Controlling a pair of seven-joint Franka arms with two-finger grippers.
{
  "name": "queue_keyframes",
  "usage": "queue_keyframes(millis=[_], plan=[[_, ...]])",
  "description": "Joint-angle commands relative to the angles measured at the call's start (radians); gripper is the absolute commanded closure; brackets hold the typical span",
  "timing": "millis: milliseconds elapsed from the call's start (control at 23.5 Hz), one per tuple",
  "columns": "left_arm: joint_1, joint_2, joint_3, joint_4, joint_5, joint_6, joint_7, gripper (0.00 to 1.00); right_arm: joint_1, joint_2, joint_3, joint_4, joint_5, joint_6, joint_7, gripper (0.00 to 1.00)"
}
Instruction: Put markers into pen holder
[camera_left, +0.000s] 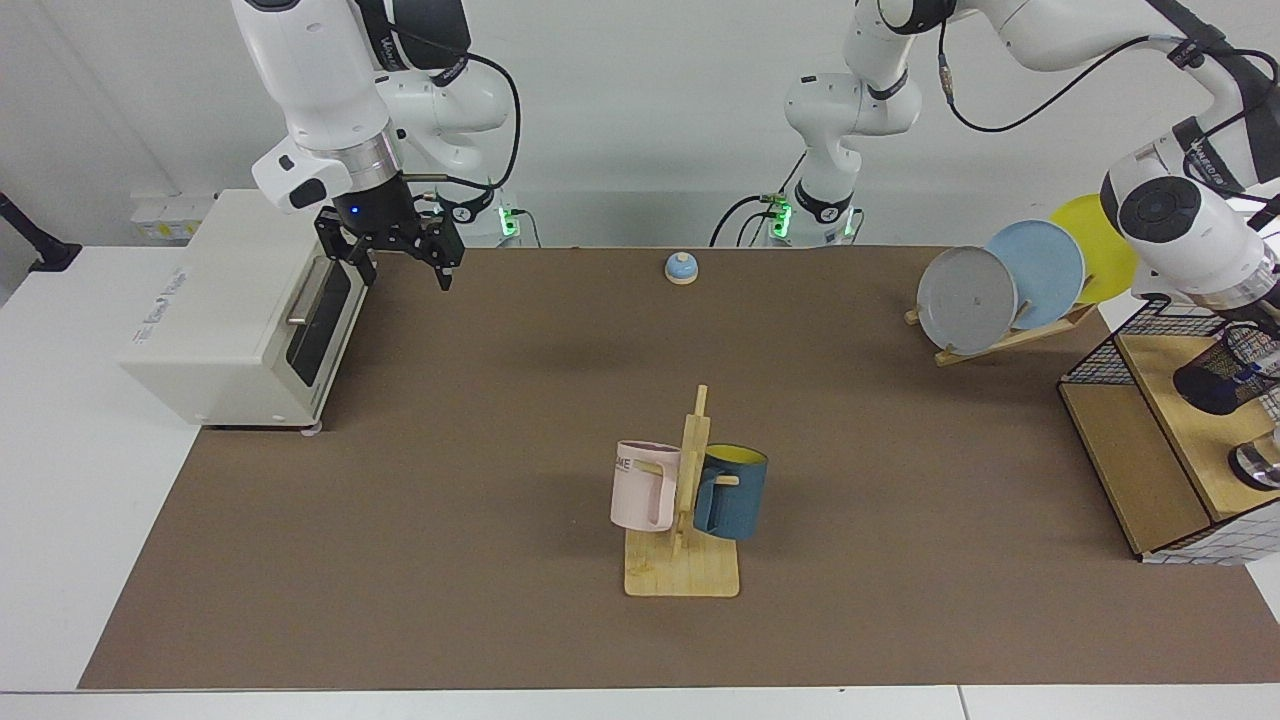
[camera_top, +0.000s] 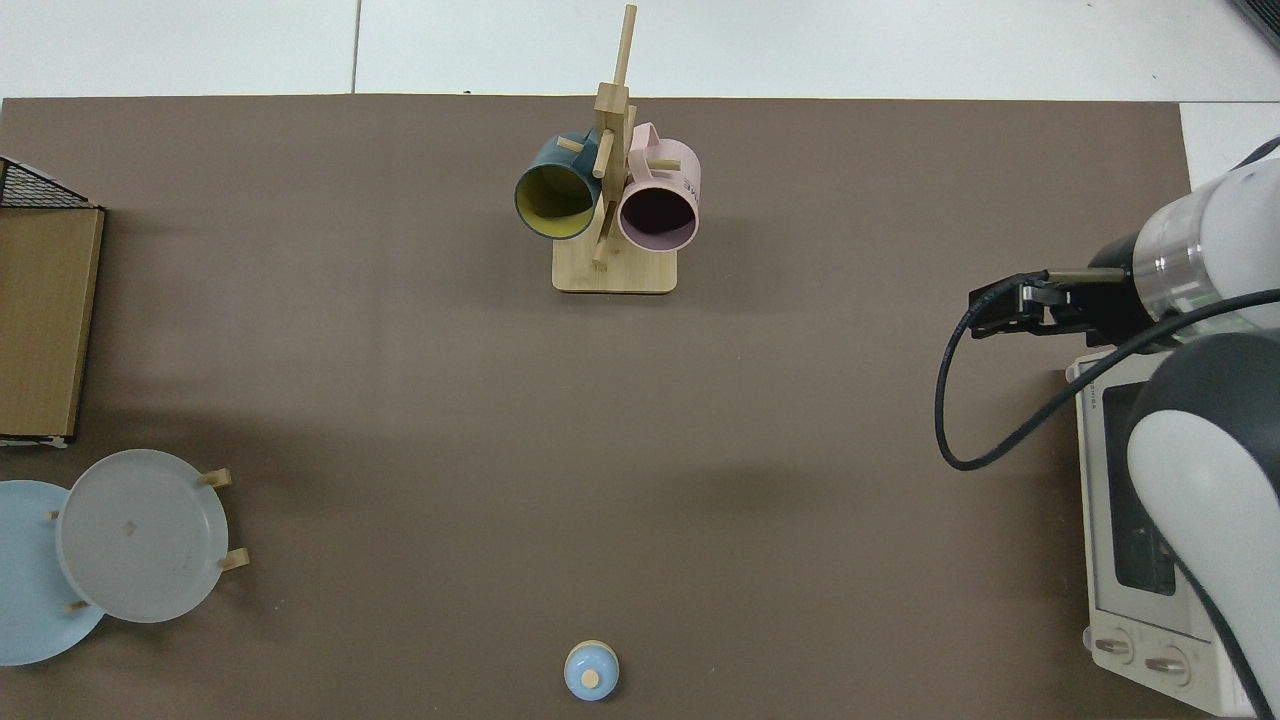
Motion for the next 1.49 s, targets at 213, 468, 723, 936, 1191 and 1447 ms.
queue_keyframes(millis=[213, 468, 723, 936, 1191, 1447], plan=[[0.009, -0.009, -0.002, 0.013, 0.023, 0.011, -0.008, 0.59, -0.013, -0.017, 0.011, -0.024, 0.002, 0.019, 0.017, 0.0], [0.005, -0.064, -0.007, 0.05, 0.005, -0.03, 0.082, 0.42, -0.013, -0.017, 0.011, -0.024, 0.002, 0.019, 0.017, 0.0], [0.005, -0.127, -0.105, 0.122, -0.041, -0.24, 0.136, 0.18, -0.013, -0.017, 0.011, -0.024, 0.002, 0.019, 0.017, 0.0], [0.003, -0.202, -0.163, 0.191, -0.193, -0.408, 0.174, 0.13, -0.013, -0.017, 0.011, -0.024, 0.002, 0.019, 0.017, 0.0], [0.008, -0.273, -0.211, 0.198, -0.378, -0.538, 0.136, 0.08, -0.013, -0.017, 0.011, -0.024, 0.002, 0.019, 0.017, 0.0], [0.003, -0.305, -0.243, 0.221, -0.596, -0.678, -0.166, 0.09, -0.013, -0.019, 0.011, -0.024, 0.002, 0.019, 0.017, 0.0]])
